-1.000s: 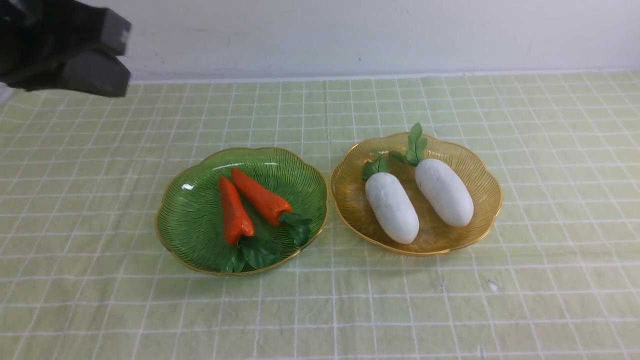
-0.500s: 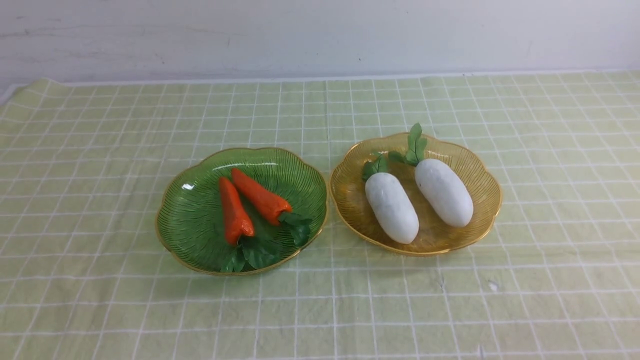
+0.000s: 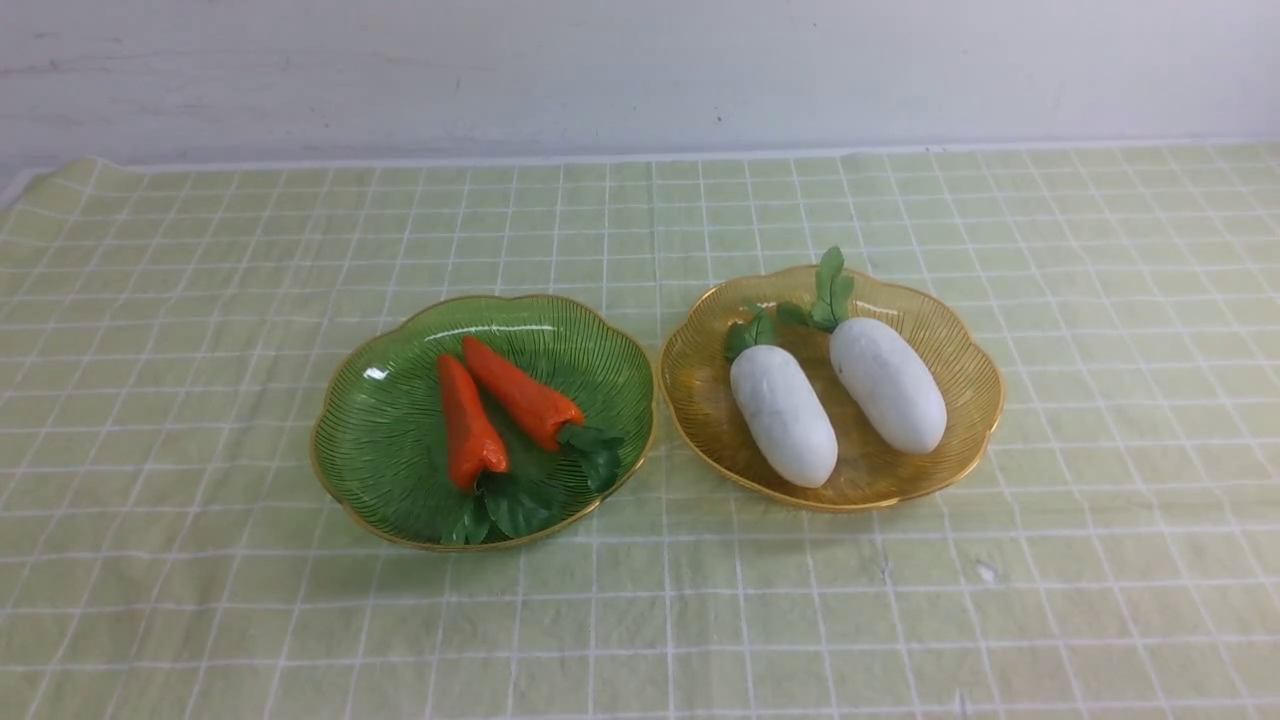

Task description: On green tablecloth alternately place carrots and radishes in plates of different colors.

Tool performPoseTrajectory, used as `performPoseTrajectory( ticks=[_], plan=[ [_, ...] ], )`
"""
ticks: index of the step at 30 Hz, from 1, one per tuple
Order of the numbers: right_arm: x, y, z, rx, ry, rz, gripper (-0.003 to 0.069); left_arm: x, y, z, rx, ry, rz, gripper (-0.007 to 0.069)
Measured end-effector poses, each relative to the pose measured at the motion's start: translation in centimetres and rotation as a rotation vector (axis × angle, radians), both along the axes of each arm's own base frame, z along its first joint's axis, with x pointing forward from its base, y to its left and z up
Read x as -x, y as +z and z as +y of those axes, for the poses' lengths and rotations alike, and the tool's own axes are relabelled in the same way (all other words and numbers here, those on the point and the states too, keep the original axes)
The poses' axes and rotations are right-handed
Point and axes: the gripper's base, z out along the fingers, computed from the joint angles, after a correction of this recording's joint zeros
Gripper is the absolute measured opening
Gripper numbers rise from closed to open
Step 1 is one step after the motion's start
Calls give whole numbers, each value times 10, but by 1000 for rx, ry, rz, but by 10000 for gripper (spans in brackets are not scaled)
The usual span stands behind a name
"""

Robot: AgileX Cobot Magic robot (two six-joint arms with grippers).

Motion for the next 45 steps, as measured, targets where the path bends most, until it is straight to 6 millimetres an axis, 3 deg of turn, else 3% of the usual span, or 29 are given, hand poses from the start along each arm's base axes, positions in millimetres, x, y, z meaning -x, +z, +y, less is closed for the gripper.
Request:
performPoseTrajectory(
  ticks=[9,23,33,45],
  plan=[
    [0,0,0,0,0,0,-13,-10,-37,-1,-1,9,29,-8],
    [0,0,0,0,0,0,-13,-15,-67,-2,-25,8,114,-8],
    [0,0,0,5,1,0,-13,-6,-125,6,-23,116,149,-8],
    [0,0,0,7,1,1,-13,-4,-141,7,-62,131,274,-8]
  ],
)
